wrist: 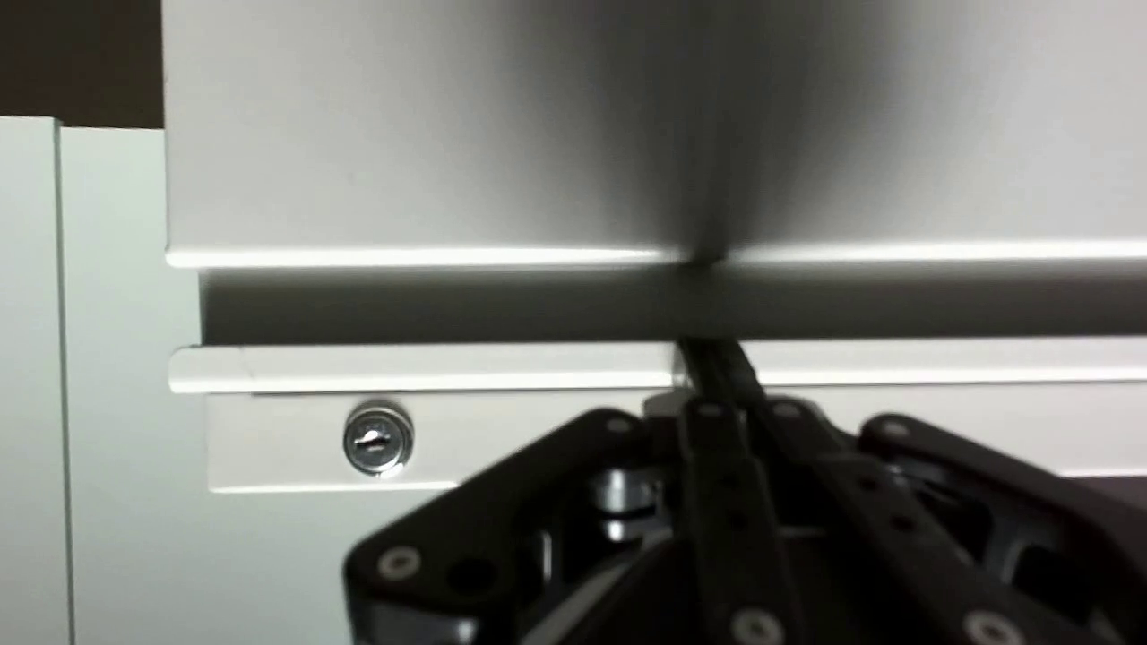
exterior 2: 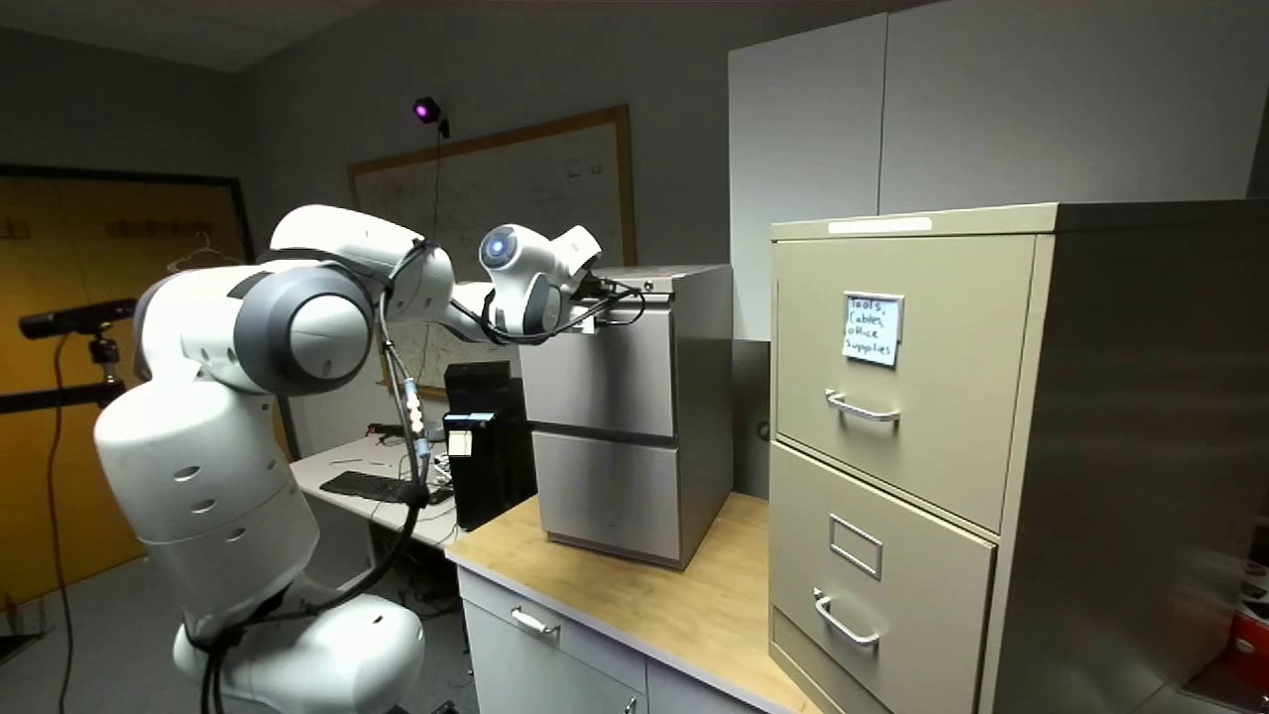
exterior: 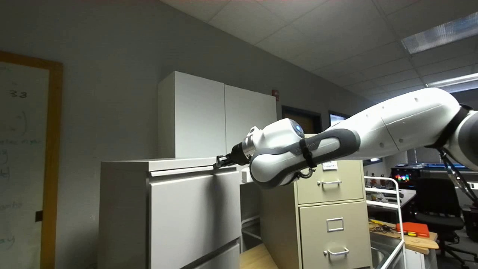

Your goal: Close the top drawer of the file cabinet

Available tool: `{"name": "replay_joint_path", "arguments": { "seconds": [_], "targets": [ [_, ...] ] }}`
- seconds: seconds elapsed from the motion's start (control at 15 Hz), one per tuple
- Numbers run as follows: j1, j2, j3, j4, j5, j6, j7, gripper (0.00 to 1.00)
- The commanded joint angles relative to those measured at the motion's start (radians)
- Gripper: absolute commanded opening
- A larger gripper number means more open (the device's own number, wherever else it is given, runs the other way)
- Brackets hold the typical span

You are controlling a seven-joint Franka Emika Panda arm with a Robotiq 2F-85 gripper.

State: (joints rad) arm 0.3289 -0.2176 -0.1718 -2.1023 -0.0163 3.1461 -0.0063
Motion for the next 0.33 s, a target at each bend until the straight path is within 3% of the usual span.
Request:
{"name": "replay_joint_path", "arguments": {
  "seconds": [0.0, 0.27],
  "targets": [
    [0.067, 0.072, -0.053, 0.127, 0.06, -0.065, -0.038, 0.0],
    [0.098, 0.085, -0.084, 0.168, 0.109, -0.129, -0.062, 0.0]
  ]
}}
